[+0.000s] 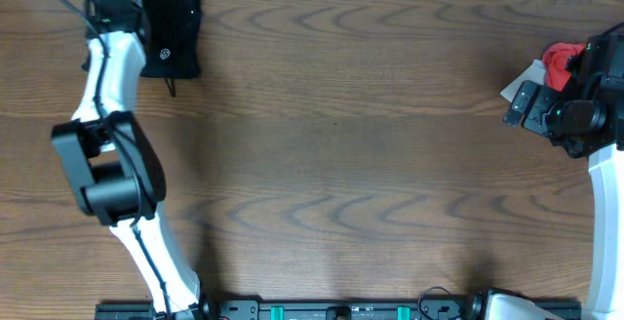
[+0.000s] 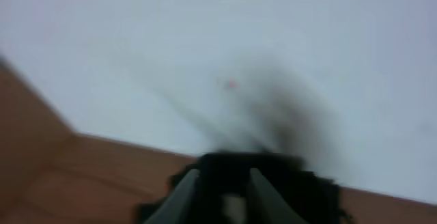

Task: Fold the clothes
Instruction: 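Place the bundle on the black garment stack and press it down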

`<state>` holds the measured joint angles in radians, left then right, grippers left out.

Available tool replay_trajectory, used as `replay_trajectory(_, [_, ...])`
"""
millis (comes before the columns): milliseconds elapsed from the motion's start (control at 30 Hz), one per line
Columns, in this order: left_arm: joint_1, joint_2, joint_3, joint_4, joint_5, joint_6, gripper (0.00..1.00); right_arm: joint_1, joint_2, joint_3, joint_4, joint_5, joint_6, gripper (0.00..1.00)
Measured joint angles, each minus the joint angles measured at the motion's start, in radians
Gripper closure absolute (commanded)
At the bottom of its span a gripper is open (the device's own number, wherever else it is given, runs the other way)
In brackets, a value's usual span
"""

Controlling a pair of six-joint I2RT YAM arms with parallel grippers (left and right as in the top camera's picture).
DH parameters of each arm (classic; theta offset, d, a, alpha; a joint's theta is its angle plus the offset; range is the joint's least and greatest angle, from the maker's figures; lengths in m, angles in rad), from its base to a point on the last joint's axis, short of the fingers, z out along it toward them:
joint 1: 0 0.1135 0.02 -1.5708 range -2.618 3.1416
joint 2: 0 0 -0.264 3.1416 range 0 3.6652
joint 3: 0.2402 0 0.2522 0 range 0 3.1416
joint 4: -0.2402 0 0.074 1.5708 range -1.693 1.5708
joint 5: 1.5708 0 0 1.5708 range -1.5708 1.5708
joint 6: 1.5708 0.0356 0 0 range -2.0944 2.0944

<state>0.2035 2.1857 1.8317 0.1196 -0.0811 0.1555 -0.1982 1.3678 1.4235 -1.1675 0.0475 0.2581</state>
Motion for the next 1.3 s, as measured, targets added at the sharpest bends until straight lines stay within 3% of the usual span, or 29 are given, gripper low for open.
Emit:
replay_trajectory(200, [0.076, 0.039, 0.000, -0.114, -0.024, 0.002, 0.80, 0.000, 0.000, 0.000, 0.001, -0.001, 0.000, 0.01])
replay_trajectory(500, [0.097, 0.183, -0.008, -0.111, -0.031, 0.002, 0.80, 0.000, 0.000, 0.000, 0.001, -0.003, 0.000, 0.01])
replay_trajectory(833, [0.097, 0.188, -0.008, -0.078, -0.035, 0.002, 0.80, 0.000, 0.000, 0.000, -0.003, -0.004, 0.000, 0.01])
replay_trajectory(1067, [0.095, 0.100, -0.019, -0.101, -0.005, 0.002, 0.81, 0.000, 0.000, 0.000, -0.003, -0.003, 0.000, 0.01])
replay_trajectory(1300, [0.062, -0.069, -0.019, -0.209, 0.146, 0.002, 0.81, 0.000, 0.000, 0.000, 0.006, -0.004, 0.000, 0.01])
